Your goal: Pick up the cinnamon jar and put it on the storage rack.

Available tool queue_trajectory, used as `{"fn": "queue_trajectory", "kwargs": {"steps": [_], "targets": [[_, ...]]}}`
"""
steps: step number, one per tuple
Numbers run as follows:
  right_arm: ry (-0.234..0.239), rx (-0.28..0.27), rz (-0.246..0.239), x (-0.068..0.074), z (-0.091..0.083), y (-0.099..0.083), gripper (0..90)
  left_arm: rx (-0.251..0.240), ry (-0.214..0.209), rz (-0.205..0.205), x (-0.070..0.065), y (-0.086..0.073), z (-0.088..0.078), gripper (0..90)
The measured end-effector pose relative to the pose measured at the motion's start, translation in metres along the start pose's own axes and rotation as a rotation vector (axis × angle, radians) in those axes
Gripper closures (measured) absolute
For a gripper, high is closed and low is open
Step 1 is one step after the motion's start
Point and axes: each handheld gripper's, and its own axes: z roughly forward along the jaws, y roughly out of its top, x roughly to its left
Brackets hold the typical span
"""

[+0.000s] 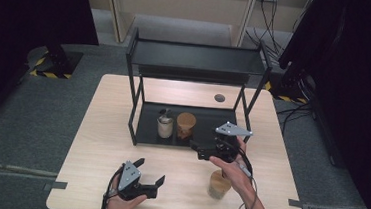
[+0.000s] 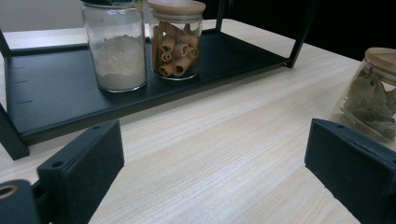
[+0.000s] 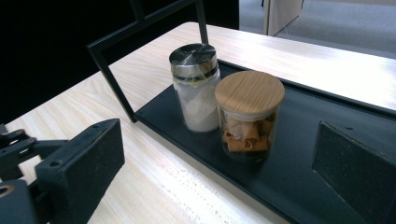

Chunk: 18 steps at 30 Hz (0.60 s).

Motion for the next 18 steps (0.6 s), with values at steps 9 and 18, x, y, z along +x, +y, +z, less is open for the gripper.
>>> {"fn": "queue_trajectory", "kwargs": {"steps": [9, 18], "targets": [[0.011, -0.043, 0.009, 0.002, -0.023, -0.022, 2.8, 0.001, -0.001, -0.004, 0.0, 0.0, 0.0, 3.7], [0.002, -0.078, -0.015, 0.01, -0.043, -0.042, 2.7, 0.001, 0.001, -0.003, -0.001, 0.0, 0.0, 3.7]]}}
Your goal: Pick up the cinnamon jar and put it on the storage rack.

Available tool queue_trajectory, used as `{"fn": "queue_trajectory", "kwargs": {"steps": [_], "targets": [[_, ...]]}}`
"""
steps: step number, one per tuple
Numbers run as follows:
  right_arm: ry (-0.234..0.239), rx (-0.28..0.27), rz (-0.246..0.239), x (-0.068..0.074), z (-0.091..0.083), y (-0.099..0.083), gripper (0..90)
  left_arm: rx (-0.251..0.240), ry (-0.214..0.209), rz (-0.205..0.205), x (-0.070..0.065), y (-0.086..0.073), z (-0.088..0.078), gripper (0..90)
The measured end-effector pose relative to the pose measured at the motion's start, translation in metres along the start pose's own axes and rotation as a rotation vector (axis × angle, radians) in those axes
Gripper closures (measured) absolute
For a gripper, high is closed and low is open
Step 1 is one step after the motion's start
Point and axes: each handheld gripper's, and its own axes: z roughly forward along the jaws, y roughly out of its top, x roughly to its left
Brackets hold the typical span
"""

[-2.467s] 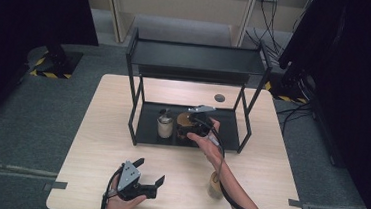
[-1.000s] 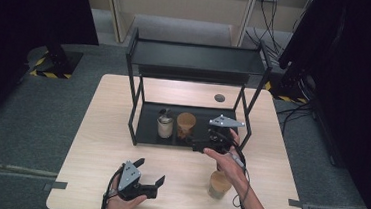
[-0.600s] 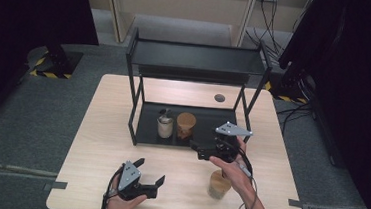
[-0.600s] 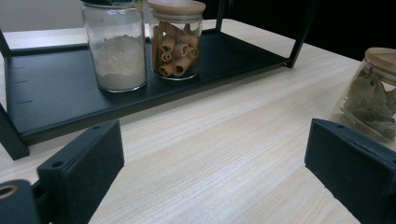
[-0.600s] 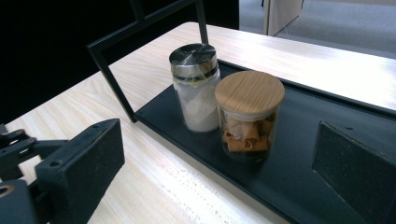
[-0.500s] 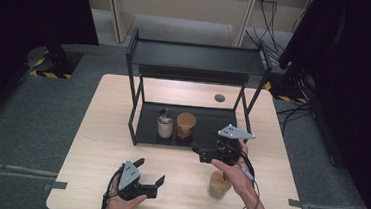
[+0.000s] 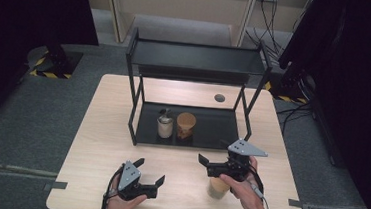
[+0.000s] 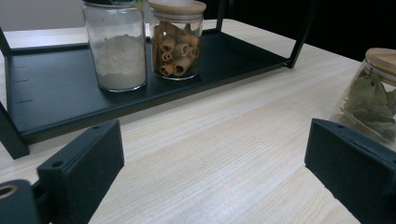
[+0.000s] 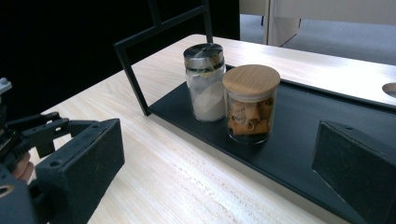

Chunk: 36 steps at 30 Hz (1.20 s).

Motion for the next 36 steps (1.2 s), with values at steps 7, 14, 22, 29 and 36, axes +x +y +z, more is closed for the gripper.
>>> {"fn": "queue_trajectory", "kwargs": {"steps": [7, 14, 22, 29, 36], "targets": [[-0.013, -0.017, -0.014, 0.004, -0.012, -0.015, 2.8, 0.0, 0.0, -0.002, 0.0, 0.0, 0.0, 3.7], [-0.032, -0.028, -0.015, 0.007, -0.024, -0.029, 2.7, 0.002, -0.002, -0.001, 0.0, 0.0, 0.001, 3.7], [-0.049, -0.039, -0.01, 0.007, -0.033, -0.044, 2.7, 0.001, -0.001, -0.002, 0.0, 0.0, 0.0, 3.7], [-0.058, -0.045, -0.028, 0.01, -0.041, -0.051, 2.7, -0.002, 0.001, -0.002, 0.0, 0.0, 0.0, 3.7], [-0.063, -0.049, -0.035, 0.012, -0.046, -0.059, 2.7, -0.001, -0.001, 0.0, 0.0, 0.0, 0.0, 3.7]]}}
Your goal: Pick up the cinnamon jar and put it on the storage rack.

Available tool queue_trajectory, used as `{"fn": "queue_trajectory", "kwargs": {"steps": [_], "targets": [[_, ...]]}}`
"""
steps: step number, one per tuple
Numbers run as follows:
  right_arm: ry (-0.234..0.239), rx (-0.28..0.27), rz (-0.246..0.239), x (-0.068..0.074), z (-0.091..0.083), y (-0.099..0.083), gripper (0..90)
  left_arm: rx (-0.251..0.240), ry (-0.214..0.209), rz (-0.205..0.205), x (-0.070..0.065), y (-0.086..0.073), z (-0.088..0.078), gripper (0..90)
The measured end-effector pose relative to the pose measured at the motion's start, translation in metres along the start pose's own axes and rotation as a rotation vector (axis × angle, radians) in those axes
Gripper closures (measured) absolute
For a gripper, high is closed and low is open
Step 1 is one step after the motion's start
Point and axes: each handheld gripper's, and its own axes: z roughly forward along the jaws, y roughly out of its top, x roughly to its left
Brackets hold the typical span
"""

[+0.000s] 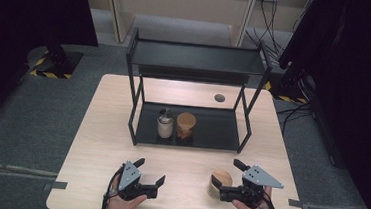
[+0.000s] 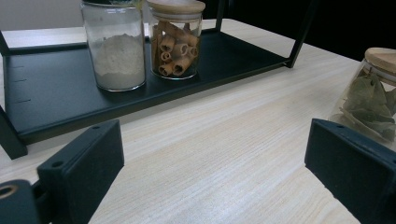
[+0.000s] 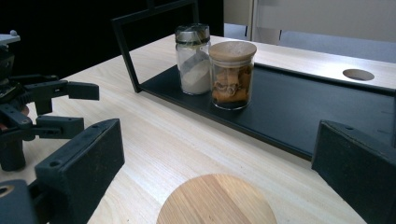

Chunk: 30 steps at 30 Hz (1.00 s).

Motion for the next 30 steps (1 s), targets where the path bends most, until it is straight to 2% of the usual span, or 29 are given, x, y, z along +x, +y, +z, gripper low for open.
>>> {"fn": "queue_trajectory", "kwargs": {"steps": [8, 16, 30], "targets": [[-0.013, 0.003, 0.015, -0.002, -0.005, -0.007, 2.7, -0.001, -0.001, 0.003, -0.001, 0.0, 0.0, 3.7], [-0.02, 0.007, 0.011, -0.002, -0.009, -0.012, 2.6, 0.0, 0.002, 0.002, 0.0, 0.0, 0.0, 3.7], [-0.023, 0.021, 0.011, -0.001, -0.007, -0.017, 2.6, 0.003, 0.003, 0.002, 0.0, 0.0, 0.0, 3.7]]}}
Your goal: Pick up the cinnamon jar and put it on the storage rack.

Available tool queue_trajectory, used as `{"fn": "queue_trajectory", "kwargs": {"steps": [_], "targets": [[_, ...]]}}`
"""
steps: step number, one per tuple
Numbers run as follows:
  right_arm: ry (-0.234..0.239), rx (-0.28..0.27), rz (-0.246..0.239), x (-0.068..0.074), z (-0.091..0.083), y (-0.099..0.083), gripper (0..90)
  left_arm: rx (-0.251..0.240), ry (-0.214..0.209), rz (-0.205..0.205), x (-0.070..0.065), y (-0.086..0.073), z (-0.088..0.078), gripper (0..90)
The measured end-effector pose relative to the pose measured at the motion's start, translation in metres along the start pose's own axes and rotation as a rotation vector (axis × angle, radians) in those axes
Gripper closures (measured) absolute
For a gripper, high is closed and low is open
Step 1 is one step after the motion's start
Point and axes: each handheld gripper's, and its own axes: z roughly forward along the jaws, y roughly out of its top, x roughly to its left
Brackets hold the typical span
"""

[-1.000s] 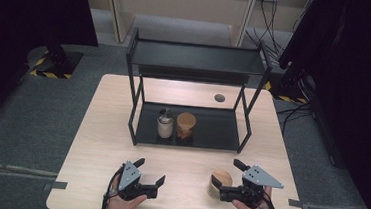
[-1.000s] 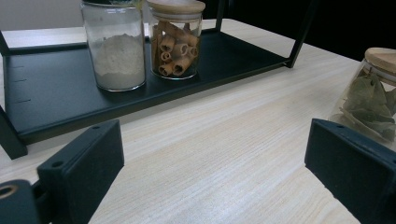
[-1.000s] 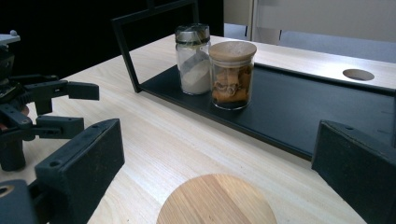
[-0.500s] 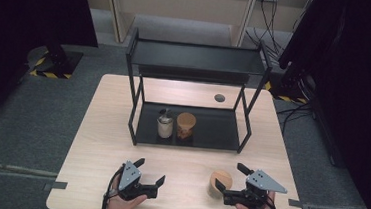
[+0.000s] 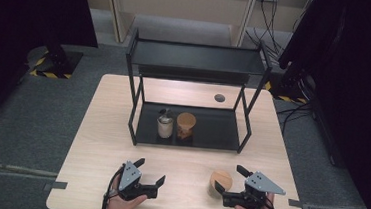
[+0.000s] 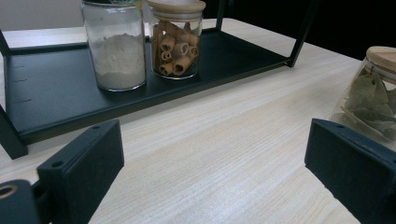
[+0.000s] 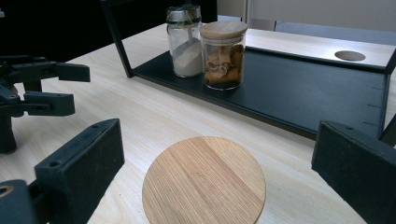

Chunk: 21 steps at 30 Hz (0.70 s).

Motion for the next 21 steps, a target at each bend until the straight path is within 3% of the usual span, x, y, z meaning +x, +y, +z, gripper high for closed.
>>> {"fn": "queue_trajectory", "kwargs": {"steps": [21], "targets": [[-0.013, 0.009, -0.013, 0.0033, -0.003, -0.0086, 2.6, -0.003, 0.002, -0.006, 0.0015, 0.0008, 0.0013, 3.7]]}}
